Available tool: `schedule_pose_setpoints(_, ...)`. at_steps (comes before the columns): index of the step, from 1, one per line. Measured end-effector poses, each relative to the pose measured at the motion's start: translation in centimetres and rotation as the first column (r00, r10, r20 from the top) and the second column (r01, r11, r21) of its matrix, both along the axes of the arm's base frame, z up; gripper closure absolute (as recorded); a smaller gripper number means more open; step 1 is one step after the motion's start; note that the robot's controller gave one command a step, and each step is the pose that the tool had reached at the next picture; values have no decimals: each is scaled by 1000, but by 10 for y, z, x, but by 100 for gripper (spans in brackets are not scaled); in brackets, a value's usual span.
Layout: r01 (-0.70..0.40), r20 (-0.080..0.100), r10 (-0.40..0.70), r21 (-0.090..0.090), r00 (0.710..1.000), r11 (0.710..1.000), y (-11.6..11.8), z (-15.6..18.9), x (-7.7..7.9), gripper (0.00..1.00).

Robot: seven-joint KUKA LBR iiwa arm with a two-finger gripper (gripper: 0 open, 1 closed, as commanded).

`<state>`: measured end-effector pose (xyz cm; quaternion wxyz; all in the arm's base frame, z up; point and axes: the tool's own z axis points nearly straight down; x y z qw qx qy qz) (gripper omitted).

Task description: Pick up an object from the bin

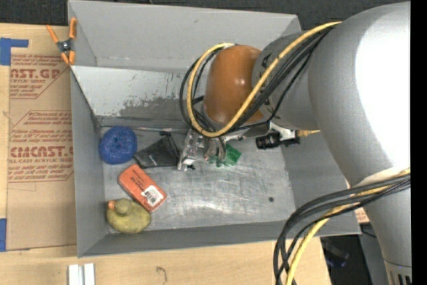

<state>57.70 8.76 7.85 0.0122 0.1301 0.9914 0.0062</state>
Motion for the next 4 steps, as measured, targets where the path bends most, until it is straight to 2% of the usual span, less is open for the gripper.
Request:
schedule_pose_setpoints(1, 0, 0, 0, 0, 1000, 1000, 0, 0, 0, 100)
schedule_pose_setpoints(2, -37, -23, 37, -8, 999, 999, -20, 16, -3, 100)
schedule_pose_setpoints(3, -10, -27, 10, -8, 1000, 1000, -21, 6, 14, 0)
schedule_pose_setpoints(4, -10, -25, 10, -8, 1000, 1000, -21, 8, 14, 0)
